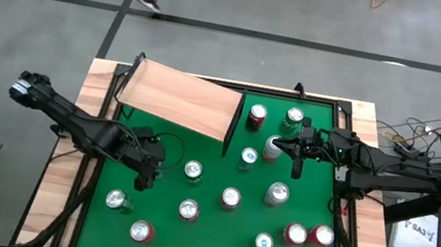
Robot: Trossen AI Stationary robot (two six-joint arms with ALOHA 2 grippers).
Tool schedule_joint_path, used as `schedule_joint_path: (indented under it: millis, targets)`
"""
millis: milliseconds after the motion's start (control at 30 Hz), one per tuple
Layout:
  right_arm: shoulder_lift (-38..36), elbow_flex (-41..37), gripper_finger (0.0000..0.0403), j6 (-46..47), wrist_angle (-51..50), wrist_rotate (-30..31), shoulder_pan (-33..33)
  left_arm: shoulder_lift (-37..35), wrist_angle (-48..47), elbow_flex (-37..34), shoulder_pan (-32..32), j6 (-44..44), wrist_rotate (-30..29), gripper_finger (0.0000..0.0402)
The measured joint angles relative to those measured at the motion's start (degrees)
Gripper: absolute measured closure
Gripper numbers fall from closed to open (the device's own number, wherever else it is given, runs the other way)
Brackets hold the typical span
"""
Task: Place canned beverage on shelf
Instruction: Put the blue/white soda can on the shelf
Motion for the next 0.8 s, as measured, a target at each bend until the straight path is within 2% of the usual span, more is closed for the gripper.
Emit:
schedule_joint_path:
  millis: [300, 800]
  targets:
    - [0.0, 0.0, 0.0385, 0.1, 0.0, 0.0, 0.0, -0.7, -3.7, -0.2, 0.0, 0.5, -0.5, 0.0090]
    - [0.0, -0.1, 0.0385, -0.6, 0.0, 0.0, 0.0, -0.1, 1.0, -4.1, 0.0, -2.8, -2.0, 0.0090]
